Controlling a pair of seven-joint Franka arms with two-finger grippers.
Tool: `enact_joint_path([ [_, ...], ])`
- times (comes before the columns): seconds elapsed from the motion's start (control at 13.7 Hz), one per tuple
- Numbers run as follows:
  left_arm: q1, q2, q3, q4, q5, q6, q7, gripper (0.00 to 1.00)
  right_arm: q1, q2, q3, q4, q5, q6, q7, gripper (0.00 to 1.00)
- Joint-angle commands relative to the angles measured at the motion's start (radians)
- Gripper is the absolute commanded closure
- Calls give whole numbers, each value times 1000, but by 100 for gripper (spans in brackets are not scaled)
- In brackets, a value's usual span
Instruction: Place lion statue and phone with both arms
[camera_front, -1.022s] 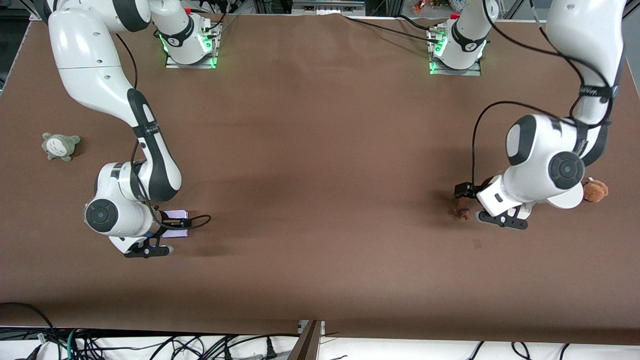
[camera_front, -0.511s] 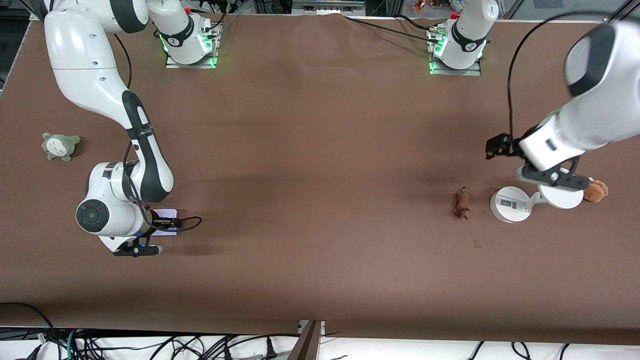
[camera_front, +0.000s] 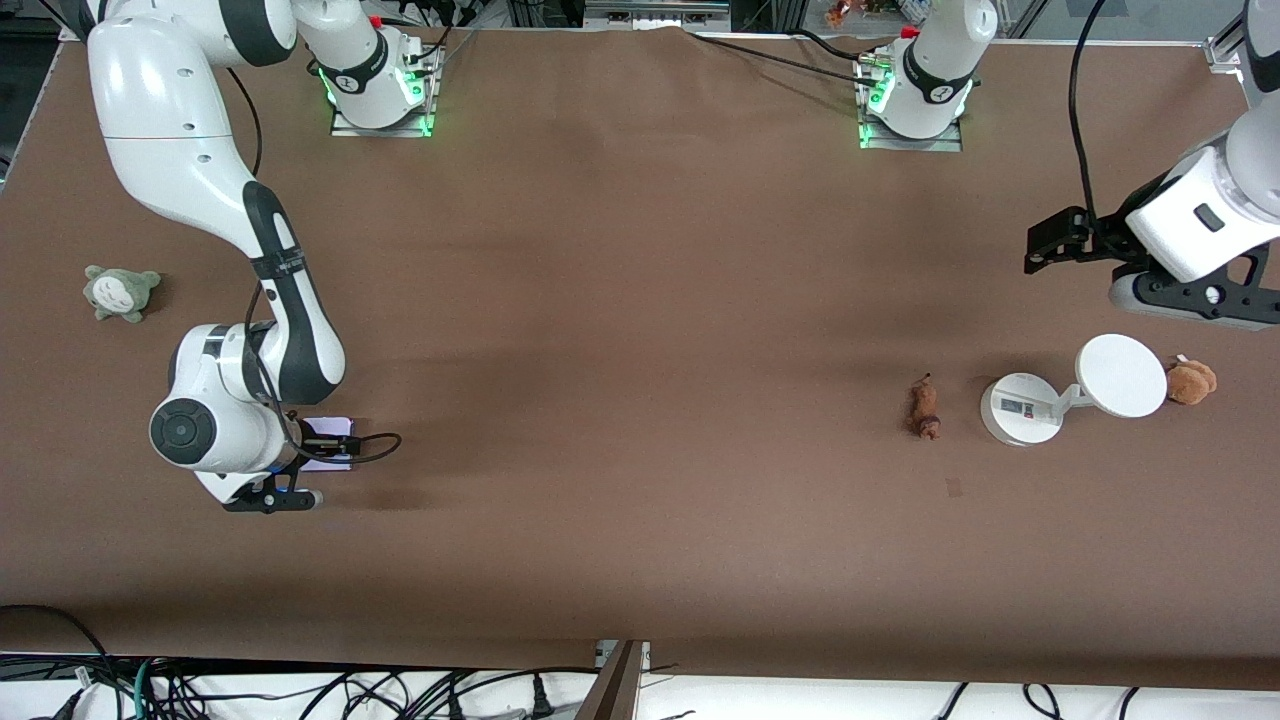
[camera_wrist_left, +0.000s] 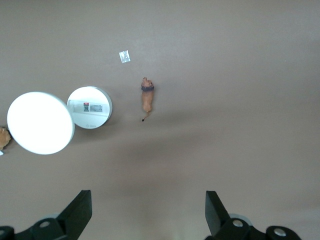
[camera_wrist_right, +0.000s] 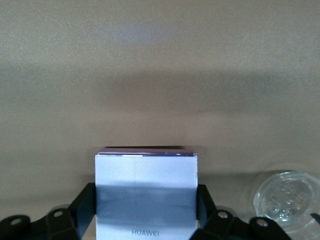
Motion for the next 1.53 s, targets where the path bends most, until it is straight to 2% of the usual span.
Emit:
enact_joint_path([
  [0.0, 4, -11, -10, 47, 8, -49, -66, 0, 2, -38, 0, -19, -20, -10, -12, 0],
  [0.29, 7, -41, 2, 39, 7, -89, -80, 0, 3, -102, 2, 11, -29, -15, -20, 0],
  [0.58, 6, -109, 63, -57, 5, -82, -68, 0, 0, -243, 2, 11, -26, -174, -53, 0],
  [0.73, -17, -158, 118, -144, 5, -40, -66, 0, 5, -329, 2, 11, -26, -269, -63, 0],
  [0.95, -19, -293, 125, -342, 1, 85, -69, 0, 3, -439, 6, -2, -26, -459, -49, 0],
  [1.1, -25, -298, 131, -338, -4, 89, -78, 0, 2, -542, 14, -56, -26, -534, -46, 0],
  [1.31, -137, -262, 252, -292, -1, 92, -68, 0, -1, -697, 15, -159, -23, -556, -50, 0],
  [1.46, -134, -258, 255, -288, -5, 89, -66, 0, -1, -772, 15, -234, -21, -573, -52, 0],
])
